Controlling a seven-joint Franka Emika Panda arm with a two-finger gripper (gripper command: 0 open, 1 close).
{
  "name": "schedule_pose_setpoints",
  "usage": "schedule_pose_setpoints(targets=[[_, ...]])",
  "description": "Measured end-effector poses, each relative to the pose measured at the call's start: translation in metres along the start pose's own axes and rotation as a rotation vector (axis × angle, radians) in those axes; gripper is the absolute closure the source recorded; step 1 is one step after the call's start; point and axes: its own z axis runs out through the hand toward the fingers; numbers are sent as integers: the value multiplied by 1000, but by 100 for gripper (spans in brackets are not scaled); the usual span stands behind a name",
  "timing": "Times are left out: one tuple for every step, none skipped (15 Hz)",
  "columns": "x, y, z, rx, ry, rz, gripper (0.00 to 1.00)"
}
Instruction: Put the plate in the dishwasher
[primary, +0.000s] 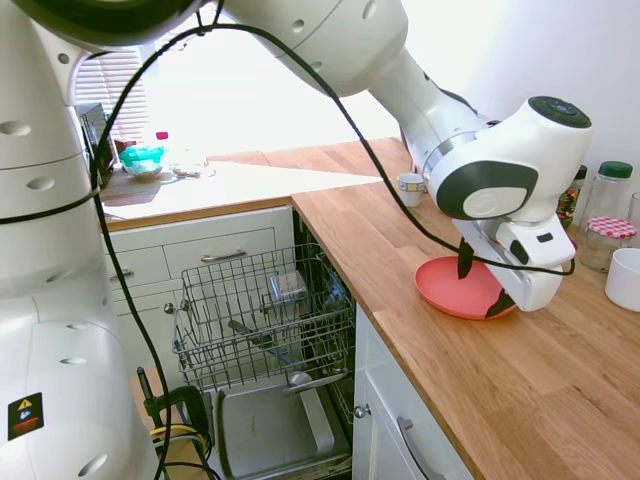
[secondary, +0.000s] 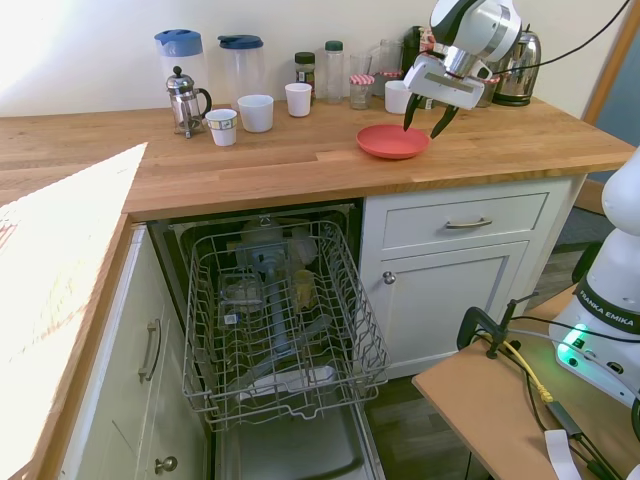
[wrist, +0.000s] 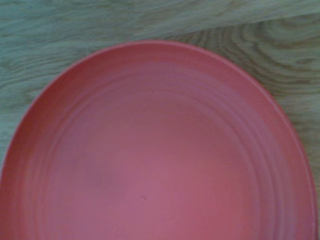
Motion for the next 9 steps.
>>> schedule_pose_setpoints(targets=[[3,-1,5,-1,-4,5,100],[5,-2,7,-2,-7,9,100],[6,-3,9,1,-10,14,100],[7,-4,10,3,-13,19,100],[7,-4,12,1,-16,21,100],[8,-5,15,-3,-18,21,100],[8,-5,18,-7,-21,22,100],[9,-4,21,-9,-25,26,100],[9,-3,25,-10,-31,33,100]])
